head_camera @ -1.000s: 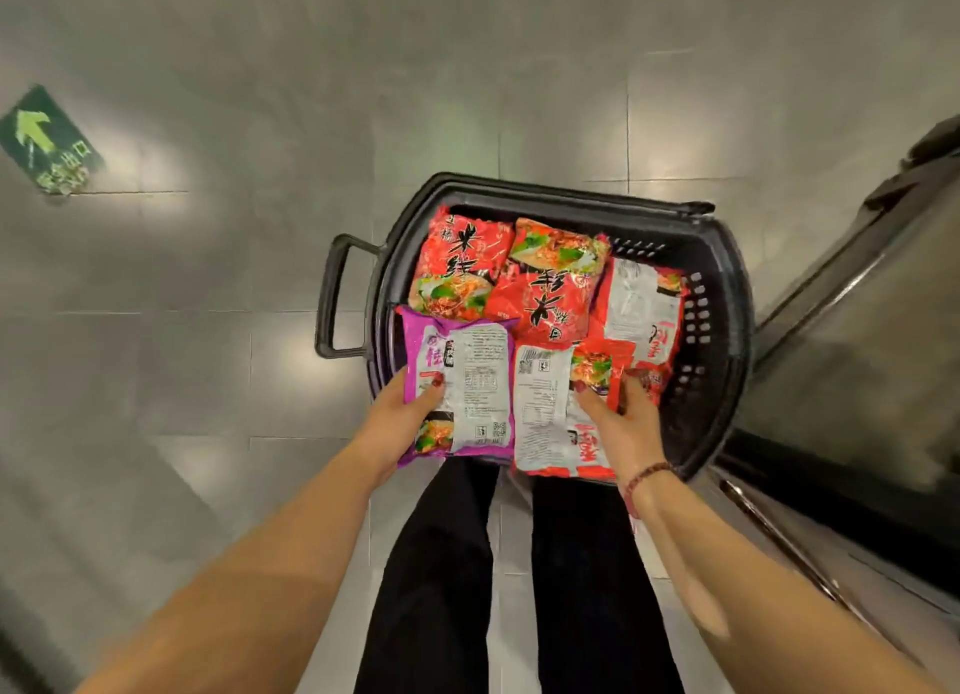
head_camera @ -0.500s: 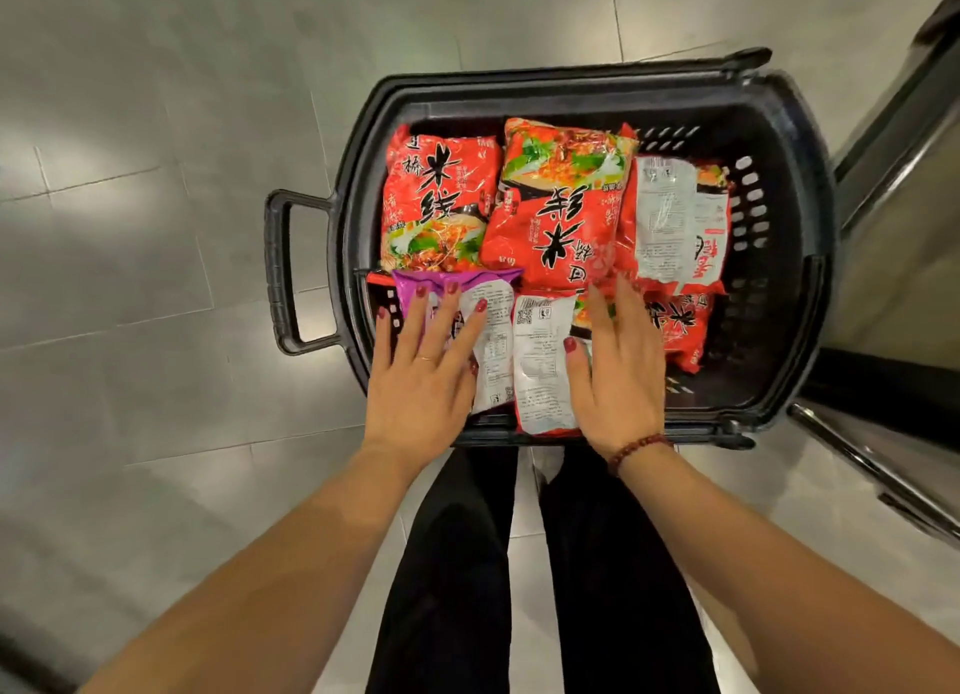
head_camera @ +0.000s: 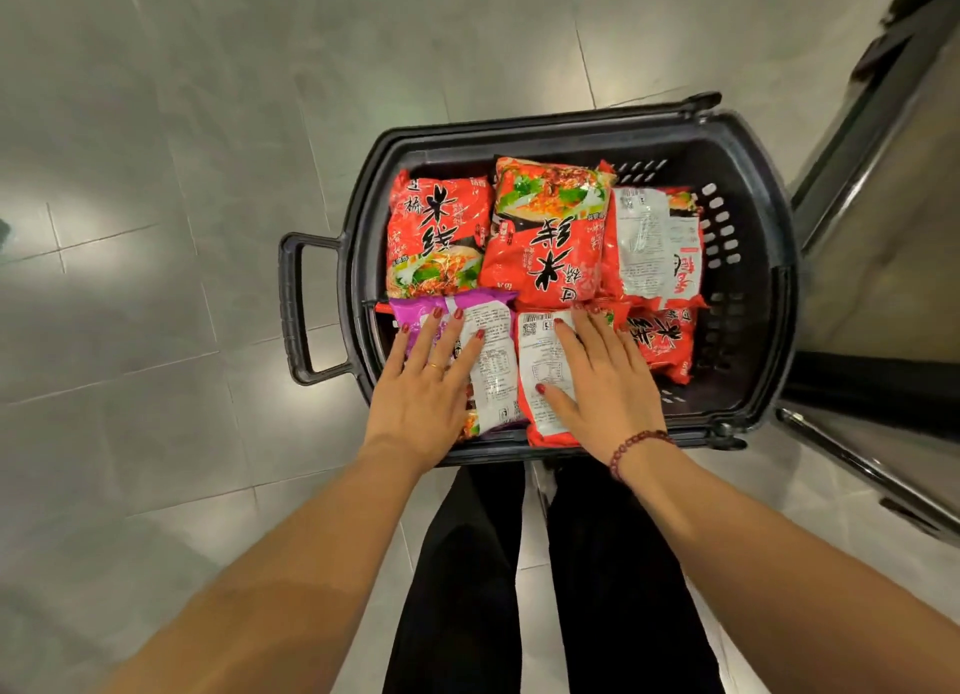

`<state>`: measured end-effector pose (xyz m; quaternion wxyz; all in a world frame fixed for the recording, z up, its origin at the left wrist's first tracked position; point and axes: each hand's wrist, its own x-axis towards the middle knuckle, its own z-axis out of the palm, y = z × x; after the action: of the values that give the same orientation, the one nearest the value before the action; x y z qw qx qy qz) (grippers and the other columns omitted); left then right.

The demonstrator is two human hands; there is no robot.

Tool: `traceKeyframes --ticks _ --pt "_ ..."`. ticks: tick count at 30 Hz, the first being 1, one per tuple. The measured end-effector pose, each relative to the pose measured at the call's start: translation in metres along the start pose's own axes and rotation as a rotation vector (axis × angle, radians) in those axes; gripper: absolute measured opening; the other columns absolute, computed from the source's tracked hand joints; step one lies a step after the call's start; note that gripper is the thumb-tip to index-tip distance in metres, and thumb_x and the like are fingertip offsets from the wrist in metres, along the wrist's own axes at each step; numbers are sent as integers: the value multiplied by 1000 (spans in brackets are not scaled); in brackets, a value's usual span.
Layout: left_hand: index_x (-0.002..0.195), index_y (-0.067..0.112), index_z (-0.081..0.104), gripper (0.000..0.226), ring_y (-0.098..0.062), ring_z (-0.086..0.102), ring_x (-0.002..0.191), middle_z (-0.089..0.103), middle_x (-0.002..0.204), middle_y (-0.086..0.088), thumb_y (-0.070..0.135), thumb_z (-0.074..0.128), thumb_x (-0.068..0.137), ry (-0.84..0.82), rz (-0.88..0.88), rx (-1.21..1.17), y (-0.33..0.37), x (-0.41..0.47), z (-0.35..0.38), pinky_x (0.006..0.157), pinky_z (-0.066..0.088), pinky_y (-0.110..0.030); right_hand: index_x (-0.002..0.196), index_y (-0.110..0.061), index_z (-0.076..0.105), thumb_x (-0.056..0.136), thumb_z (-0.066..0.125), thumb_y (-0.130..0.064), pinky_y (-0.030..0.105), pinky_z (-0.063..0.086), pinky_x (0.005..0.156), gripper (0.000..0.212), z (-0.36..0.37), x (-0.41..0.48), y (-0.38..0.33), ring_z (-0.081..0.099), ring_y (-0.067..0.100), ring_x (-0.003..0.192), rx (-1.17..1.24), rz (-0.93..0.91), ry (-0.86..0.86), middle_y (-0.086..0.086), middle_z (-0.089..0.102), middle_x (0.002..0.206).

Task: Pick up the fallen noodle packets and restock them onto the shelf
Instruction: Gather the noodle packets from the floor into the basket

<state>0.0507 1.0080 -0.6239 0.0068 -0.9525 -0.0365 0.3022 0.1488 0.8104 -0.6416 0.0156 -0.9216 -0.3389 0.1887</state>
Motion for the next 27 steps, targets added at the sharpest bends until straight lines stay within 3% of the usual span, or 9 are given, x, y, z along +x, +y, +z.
traceKeyframes --ticks 4,6,8,10,14,18,21,27 --pt "156 15 6 68 -30 -8 150 -2 163 -9 32 41 100 44 79 -31 6 -30 -52 115 -11 -42 136 -7 49 89 61 -36 43 33 112 57 -50 -28 -1 44 30 133 53 52 46 13 49 143" --pt "148 11 37 71 -33 23 146 31 156 -14 29 65 85 127 164 -55 10 -47 -81 117 13 -44 132 -6 53 89 52 -36 40 30 110 53 -79 -49 0 49 31 128 91 99 75 14 53 138" --pt "129 9 61 71 -35 52 128 58 135 -16 26 82 63 171 244 -53 17 -63 -114 103 43 -47 128 -6 57 86 46 -38 38 30 106 53 -110 -75 2 53 32 121 141 161 92 14 57 132" --pt "122 8 64 65 -37 59 117 64 125 -16 23 82 61 208 312 -83 28 -79 -147 92 51 -48 124 -7 58 85 54 -36 37 34 102 50 -143 -104 4 56 31 115 176 221 129 12 60 126" --pt "118 9 63 50 -35 60 113 65 119 -13 23 75 72 315 468 -112 68 -106 -215 89 51 -44 113 -13 62 76 59 -37 36 39 93 45 -200 -172 13 61 29 103 139 331 232 8 64 113" --pt "111 8 65 40 -33 62 96 66 106 -11 26 57 76 373 684 -105 127 -126 -269 76 55 -41 118 -12 62 71 76 -35 40 45 94 54 -235 -243 34 61 31 105 168 570 252 10 64 118" --pt "112 12 64 46 -32 60 95 64 105 -9 36 45 78 360 840 -31 181 -140 -293 75 53 -41 130 -16 52 82 67 -39 41 38 102 56 -249 -303 53 50 29 122 249 787 277 6 55 132" --pt "107 14 65 51 -29 62 93 65 103 -5 46 42 75 358 1134 158 319 -174 -319 69 56 -39 135 -22 48 86 59 -52 37 39 100 58 -244 -446 90 47 23 123 324 1151 430 1 54 133"
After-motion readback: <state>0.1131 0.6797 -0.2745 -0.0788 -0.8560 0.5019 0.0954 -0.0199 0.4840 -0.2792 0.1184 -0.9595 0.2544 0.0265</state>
